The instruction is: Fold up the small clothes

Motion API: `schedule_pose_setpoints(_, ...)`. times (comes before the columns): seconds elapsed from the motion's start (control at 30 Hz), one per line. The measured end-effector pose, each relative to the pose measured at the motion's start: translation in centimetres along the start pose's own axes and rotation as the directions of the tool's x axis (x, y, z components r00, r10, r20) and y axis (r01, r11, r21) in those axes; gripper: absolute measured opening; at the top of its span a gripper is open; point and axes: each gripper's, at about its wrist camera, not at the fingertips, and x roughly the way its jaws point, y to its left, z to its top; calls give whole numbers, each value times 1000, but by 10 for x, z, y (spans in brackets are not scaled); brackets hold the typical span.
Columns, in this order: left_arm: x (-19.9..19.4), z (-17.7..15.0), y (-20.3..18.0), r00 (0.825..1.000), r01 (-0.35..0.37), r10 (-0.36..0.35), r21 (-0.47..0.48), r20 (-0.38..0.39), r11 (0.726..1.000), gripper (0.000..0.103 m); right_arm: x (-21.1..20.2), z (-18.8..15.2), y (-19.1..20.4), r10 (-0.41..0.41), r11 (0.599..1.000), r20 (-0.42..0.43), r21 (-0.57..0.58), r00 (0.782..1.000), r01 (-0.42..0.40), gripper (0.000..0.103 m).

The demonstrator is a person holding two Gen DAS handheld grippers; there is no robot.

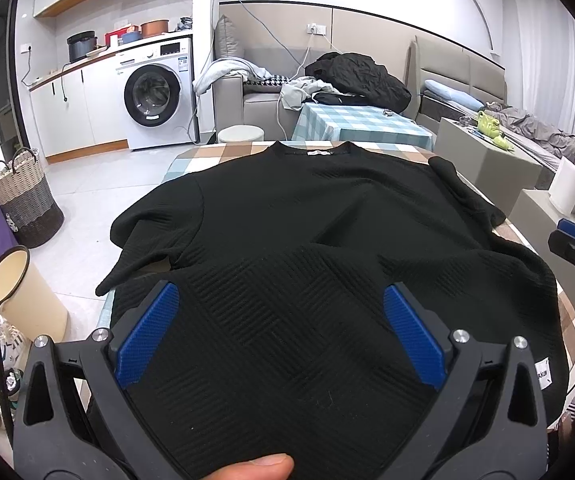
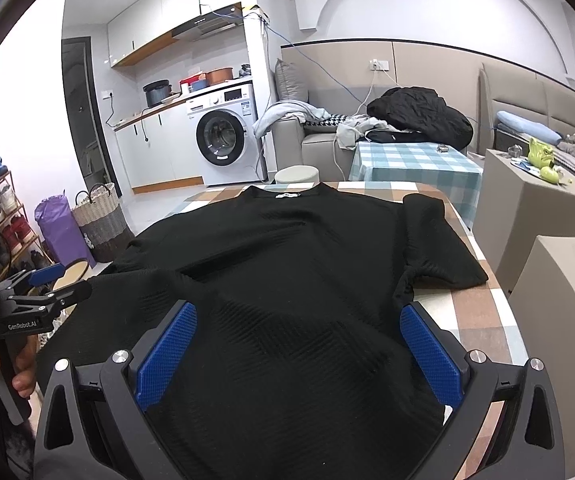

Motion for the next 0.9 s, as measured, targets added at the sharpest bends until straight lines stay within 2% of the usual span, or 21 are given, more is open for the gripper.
schedule_pose_setpoints(0.9,0,2,7,1000,-21,21,-25,-14,999,102,1,-1,-3,1,1000,-10,10,1000,0,103)
